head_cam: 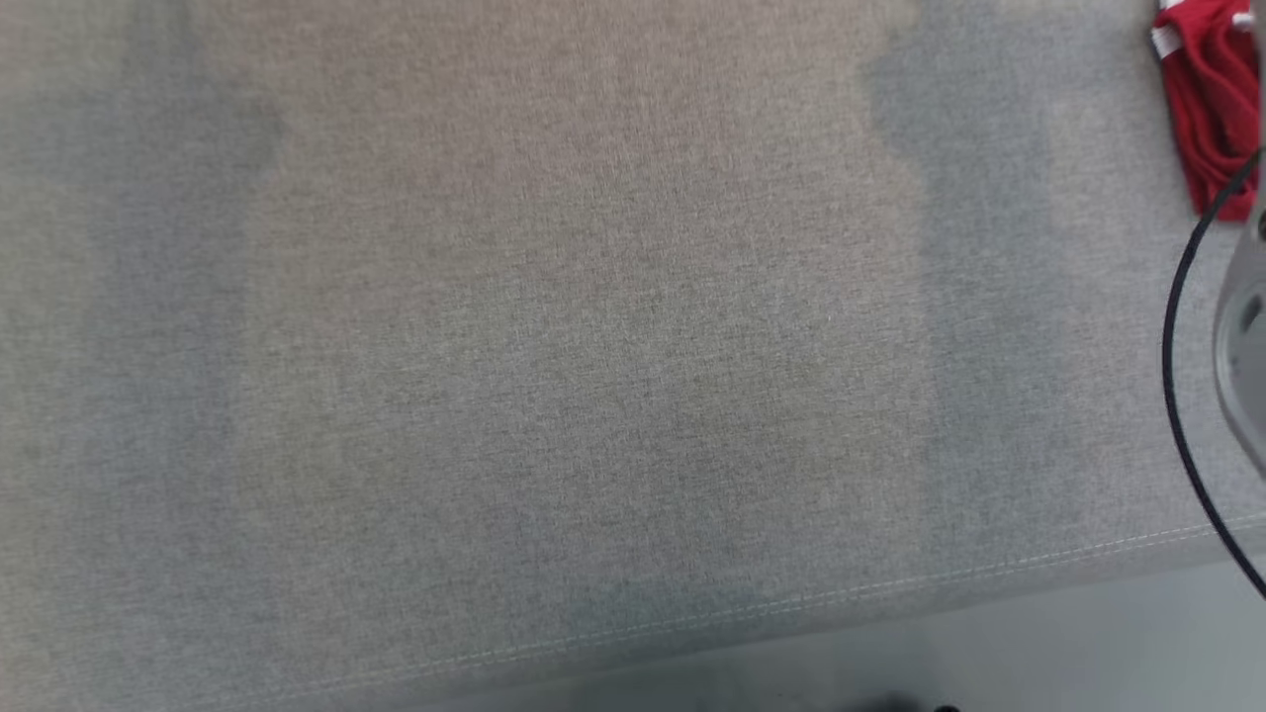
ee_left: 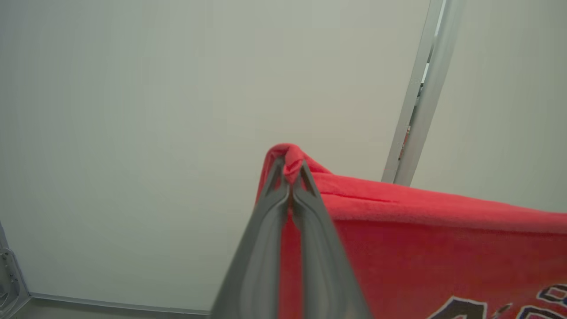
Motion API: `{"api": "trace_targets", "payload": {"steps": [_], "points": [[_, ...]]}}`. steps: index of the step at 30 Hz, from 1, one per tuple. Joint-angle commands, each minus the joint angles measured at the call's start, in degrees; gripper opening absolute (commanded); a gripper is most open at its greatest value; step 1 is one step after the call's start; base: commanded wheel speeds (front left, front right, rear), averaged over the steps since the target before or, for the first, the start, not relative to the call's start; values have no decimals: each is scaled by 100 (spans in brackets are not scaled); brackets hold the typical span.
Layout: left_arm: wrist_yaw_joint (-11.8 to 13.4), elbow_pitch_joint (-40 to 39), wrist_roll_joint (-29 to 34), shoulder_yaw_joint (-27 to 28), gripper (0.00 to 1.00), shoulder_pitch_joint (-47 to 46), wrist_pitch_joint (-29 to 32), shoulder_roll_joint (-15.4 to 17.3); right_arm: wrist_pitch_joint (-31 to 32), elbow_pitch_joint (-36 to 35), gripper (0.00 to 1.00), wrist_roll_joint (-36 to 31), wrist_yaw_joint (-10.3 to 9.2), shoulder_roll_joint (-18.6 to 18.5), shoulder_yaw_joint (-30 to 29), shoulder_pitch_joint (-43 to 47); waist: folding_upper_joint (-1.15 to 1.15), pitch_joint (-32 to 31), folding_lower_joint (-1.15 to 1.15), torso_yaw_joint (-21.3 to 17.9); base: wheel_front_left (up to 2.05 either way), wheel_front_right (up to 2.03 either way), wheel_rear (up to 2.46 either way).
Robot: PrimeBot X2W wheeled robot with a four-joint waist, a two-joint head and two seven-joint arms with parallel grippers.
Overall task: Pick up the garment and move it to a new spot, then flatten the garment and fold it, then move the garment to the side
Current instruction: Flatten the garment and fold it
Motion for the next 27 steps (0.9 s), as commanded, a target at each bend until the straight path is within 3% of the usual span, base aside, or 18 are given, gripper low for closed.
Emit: {"api": "trace_targets", "payload": {"steps": [1, 9, 14, 19, 27], "points": [[-100, 165, -33, -12, 0, 146, -77, 22, -103, 156, 0, 150, -5, 1, 137, 213, 0, 410, -2, -53, 0, 0, 0], [-530, 311, -266, 23, 0, 814, -340, 119, -247, 49, 0, 1191, -5, 20, 1077, 1064, 0, 377, -2, -76, 0, 0, 0], [-728, 44, -458, 53, 0, 1757, -517, 229, -173, -736, 0, 2225, -5, -293, 1957, 2273, 0, 6, -2, -9, 0, 0, 0], [-704, -471, -763, 141, 0, 3068, -620, 243, 126, -1894, 0, 3196, -5, -826, 2369, 3872, 0, -420, -2, 90, 0, 0, 0], [-442, -1825, -1135, 126, 0, 5377, -674, 385, 615, -3534, 0, 3985, -5, -1168, 2019, 6584, 0, -1004, -2, 238, 0, 0, 0]]}}
